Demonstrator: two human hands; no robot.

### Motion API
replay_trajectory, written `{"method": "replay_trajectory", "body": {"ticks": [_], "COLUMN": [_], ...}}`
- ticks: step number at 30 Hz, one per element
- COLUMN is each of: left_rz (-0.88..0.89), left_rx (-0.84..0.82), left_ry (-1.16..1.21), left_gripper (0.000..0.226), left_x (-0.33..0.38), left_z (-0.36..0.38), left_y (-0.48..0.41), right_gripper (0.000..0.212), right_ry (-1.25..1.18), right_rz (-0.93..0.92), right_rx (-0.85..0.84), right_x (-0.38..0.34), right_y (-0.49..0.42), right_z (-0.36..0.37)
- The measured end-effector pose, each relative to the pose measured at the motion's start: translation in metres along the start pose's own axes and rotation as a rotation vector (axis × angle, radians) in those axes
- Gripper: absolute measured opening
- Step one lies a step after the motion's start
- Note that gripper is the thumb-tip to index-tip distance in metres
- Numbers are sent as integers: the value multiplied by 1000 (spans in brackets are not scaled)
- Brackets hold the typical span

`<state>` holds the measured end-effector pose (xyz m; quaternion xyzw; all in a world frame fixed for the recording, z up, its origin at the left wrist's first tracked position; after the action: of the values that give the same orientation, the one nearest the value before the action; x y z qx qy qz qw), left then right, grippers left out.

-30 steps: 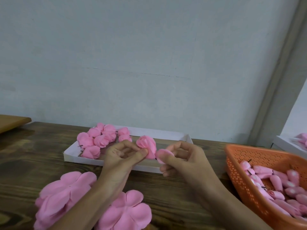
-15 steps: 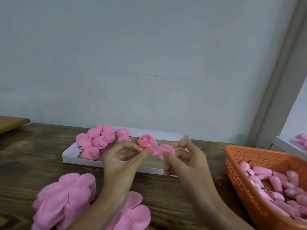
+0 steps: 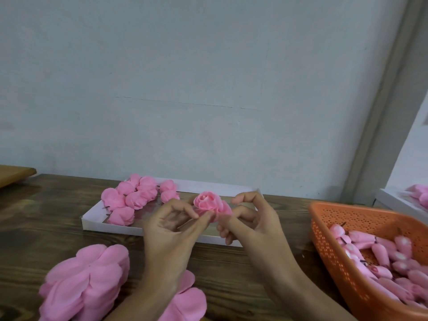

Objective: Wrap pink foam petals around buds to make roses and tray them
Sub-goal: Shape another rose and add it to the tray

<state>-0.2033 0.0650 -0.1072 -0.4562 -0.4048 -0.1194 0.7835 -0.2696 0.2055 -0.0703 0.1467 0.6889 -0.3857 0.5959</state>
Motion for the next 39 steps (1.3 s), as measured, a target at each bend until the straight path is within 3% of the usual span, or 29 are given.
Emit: {"method": "replay_trajectory", "body": {"ticks": [3,7,19,29,39], "left_rz": [-8,-54,27,94,91], "left_rx": [-50,-76,-180,-212,-235], "left_ry": [127,127,47,12,-6], "left_gripper": [39,57,29,28,24], "left_x": [3,7,6,5,7], "left_z": [1,2,-2,-1,-1], "left_y": [-2,-3,-7,-6,-7], "right_gripper": [21,9,21,21,18], "right_ry": [5,32,-35,-110,-29], "right_rz": [-66,-172,-219,-231,-183], "right_rx": [18,64,153,190,201], "right_x": [-2,0,4,7,8], "right_y": [1,5,6,5,4], "right_z": [2,5,8,9,5]}}
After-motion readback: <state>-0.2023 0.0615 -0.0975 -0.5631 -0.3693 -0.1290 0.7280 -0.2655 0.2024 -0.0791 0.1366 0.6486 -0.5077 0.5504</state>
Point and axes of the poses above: each hand's wrist, its own y-axis away from the middle knuckle, its own z-axis out of the palm, x = y × z, the point moved 1 cm from there along -y, towards the middle knuckle, and after that the axes turned 8 degrees about -x, right-handed, at the moved point
